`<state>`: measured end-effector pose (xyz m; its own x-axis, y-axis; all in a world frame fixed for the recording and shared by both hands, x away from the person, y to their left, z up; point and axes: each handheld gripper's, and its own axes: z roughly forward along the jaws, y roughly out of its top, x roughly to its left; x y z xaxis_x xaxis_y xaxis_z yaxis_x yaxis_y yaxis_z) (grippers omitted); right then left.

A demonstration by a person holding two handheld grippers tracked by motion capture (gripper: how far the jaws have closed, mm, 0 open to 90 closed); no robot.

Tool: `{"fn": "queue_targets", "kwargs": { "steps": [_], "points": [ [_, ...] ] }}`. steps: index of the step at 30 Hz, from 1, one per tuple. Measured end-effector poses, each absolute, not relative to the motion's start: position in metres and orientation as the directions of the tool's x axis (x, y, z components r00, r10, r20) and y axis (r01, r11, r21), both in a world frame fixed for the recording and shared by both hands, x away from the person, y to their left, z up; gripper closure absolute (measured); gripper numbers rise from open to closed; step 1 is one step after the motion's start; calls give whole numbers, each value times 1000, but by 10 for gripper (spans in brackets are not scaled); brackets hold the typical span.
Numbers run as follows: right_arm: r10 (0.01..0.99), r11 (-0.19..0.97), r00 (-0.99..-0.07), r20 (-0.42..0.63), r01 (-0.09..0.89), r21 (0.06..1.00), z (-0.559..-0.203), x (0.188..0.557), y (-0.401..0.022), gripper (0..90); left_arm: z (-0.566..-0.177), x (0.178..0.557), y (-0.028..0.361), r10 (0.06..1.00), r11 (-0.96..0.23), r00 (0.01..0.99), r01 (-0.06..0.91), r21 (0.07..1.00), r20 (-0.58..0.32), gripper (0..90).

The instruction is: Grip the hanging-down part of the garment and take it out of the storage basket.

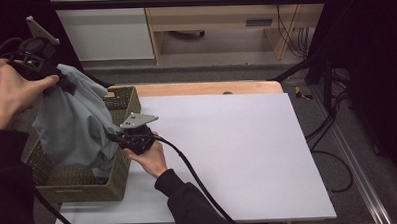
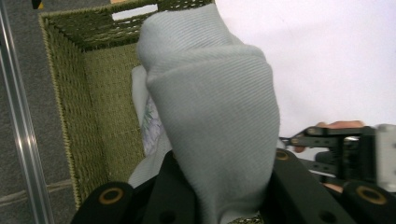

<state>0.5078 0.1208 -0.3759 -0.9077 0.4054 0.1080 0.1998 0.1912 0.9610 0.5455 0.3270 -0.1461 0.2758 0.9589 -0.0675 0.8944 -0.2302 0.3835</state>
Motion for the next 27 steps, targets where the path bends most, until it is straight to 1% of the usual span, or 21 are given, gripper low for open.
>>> {"fn": "queue_targets", "kwargs": {
  "steps": [3,8,18,27],
  "points": [
    [404,175,-908,115,200,964,-368,505,108,872,-146,545,329,959,-229,276,894,386,-71,798],
    [407,176,-910,77,161,971,-353,498,89,874,-148,545,329,957,-228,278,894,385,-78,798],
    [421,181,-906,45,133,974,-326,489,55,879,-155,548,322,951,-238,294,893,382,-94,798],
    [439,170,-898,16,101,980,-306,480,38,880,-156,546,315,947,-250,308,887,389,-94,798]
  ]
}}
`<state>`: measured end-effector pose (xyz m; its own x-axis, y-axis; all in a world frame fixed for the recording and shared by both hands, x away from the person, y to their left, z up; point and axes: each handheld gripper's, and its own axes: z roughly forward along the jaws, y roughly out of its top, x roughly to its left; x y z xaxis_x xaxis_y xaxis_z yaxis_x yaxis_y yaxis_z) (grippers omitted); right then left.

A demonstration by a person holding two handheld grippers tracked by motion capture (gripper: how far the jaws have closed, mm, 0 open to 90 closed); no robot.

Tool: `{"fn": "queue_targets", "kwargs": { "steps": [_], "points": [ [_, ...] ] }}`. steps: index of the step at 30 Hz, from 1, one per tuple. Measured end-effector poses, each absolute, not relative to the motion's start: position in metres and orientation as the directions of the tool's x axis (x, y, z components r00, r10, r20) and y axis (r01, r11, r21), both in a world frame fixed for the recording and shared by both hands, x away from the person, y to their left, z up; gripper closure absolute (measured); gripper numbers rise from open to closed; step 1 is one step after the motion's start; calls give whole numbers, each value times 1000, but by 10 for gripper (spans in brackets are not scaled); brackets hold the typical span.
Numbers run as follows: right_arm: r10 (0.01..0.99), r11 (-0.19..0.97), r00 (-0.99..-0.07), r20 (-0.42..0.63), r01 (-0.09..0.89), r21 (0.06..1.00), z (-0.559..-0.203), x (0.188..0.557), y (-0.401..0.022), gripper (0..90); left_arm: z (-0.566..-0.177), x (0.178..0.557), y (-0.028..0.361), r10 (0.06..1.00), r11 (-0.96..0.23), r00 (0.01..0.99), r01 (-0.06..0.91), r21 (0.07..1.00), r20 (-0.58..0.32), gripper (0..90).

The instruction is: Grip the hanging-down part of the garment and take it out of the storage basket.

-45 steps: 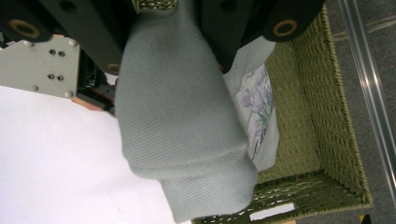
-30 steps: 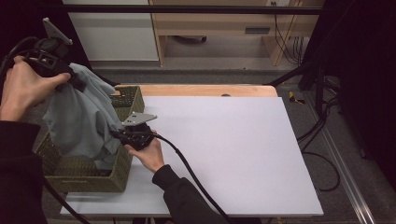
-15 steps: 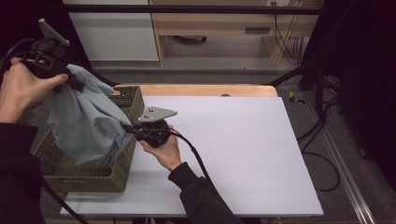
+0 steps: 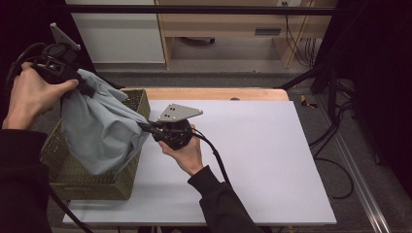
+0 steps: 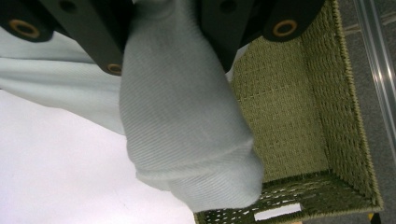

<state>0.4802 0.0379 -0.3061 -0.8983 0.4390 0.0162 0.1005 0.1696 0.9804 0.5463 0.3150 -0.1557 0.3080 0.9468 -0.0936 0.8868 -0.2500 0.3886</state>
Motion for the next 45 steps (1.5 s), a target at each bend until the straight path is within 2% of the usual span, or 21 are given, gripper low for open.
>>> {"fn": "queue_targets", "kwargs": {
  "steps": [15,28,34,40,45],
  "points": [
    [488,110,-872,-37,19,994,-262,466,13,881,-154,545,306,932,-267,341,874,406,-120,797],
    [514,51,-856,-56,-34,998,-246,458,-8,881,-154,546,289,912,-297,385,858,419,-142,795],
    [500,84,-866,-22,24,996,-264,465,-11,878,-155,548,284,917,-305,380,862,404,-119,795],
    [498,99,-864,75,143,985,-314,478,-10,871,-158,549,281,918,-307,379,863,400,-113,796],
    [501,132,-858,115,207,969,-349,485,-3,851,-160,548,274,909,-332,402,856,397,-108,796]
  ]
}}
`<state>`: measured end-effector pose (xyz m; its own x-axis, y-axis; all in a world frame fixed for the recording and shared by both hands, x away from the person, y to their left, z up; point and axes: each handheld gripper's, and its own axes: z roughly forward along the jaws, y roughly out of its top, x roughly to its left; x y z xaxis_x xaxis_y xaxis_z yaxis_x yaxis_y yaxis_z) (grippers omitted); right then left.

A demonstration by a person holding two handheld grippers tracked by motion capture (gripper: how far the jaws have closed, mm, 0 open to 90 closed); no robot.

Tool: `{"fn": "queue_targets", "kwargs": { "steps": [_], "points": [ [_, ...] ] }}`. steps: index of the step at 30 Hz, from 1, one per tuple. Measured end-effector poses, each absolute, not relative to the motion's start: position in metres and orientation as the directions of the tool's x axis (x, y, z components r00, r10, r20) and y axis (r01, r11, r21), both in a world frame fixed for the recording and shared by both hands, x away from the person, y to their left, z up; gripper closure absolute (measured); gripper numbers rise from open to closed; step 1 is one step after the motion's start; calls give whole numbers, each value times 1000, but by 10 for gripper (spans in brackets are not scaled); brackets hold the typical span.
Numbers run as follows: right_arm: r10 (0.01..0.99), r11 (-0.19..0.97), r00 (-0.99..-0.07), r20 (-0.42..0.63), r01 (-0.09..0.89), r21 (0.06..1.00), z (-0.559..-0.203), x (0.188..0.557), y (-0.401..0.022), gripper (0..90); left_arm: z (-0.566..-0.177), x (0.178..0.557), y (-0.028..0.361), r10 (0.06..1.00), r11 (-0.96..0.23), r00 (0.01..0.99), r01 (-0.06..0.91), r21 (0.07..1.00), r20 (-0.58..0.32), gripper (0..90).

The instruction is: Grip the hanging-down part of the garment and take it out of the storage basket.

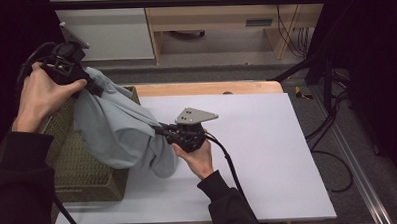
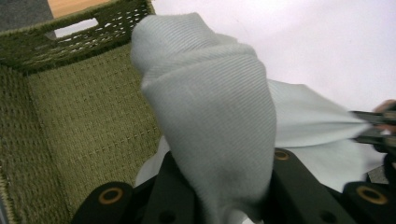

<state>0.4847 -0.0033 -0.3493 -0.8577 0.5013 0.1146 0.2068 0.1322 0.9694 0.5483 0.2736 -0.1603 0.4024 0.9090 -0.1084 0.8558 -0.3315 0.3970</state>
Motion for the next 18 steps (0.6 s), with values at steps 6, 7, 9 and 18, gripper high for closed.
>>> {"fn": "queue_targets", "kwargs": {
  "steps": [6,7,9,18],
  "points": [
    [501,166,-857,123,234,958,-370,486,2,718,-161,548,271,910,-340,405,853,395,-92,798],
    [504,179,-856,116,235,955,-371,484,3,668,-161,547,272,911,-339,403,852,398,-87,798],
    [505,180,-857,103,221,959,-374,481,0,583,-160,547,274,914,-332,397,854,401,-88,798],
    [594,89,-798,100,189,978,-366,465,-57,268,-163,547,277,919,-322,384,861,395,-88,798]
  ]
}}
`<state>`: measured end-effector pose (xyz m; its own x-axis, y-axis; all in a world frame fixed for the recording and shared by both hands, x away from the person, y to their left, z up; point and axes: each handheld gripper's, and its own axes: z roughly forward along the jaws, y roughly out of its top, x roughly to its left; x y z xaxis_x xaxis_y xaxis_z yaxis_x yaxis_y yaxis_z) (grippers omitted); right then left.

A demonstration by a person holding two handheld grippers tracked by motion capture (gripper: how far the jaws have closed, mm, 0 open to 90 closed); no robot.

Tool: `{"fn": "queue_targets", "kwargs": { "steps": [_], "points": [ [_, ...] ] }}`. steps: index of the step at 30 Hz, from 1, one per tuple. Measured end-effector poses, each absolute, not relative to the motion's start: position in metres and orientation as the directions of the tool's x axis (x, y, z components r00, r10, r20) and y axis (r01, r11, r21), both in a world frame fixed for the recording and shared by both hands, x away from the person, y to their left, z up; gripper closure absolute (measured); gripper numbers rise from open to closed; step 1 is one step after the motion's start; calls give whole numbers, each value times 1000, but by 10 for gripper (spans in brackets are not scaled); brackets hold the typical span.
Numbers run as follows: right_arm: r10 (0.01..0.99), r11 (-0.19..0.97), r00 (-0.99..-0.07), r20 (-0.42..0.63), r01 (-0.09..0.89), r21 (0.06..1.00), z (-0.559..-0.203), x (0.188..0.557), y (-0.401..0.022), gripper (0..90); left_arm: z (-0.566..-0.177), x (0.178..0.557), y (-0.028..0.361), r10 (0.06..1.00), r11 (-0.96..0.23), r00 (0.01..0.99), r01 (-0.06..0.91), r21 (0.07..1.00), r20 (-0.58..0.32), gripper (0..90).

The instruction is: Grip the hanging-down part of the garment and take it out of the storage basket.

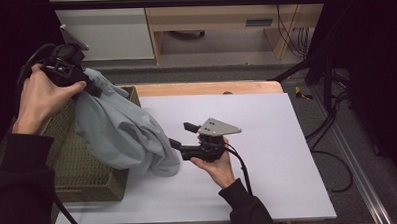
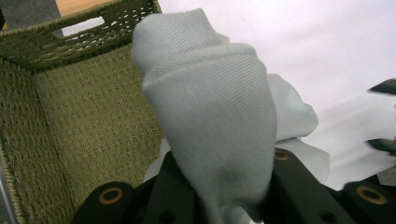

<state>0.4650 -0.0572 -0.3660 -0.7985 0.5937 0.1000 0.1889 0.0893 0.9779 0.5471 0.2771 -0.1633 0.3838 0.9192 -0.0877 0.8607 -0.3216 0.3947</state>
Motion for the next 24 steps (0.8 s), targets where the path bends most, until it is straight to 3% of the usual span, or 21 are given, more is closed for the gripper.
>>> {"fn": "queue_targets", "kwargs": {
  "steps": [11,24],
  "points": [
    [688,55,-717,112,205,977,-378,445,-120,125,-170,550,280,929,-305,361,875,376,-86,797],
    [798,0,-591,115,192,981,-395,417,-184,55,-175,553,279,931,-302,354,881,365,-86,797]
  ]
}}
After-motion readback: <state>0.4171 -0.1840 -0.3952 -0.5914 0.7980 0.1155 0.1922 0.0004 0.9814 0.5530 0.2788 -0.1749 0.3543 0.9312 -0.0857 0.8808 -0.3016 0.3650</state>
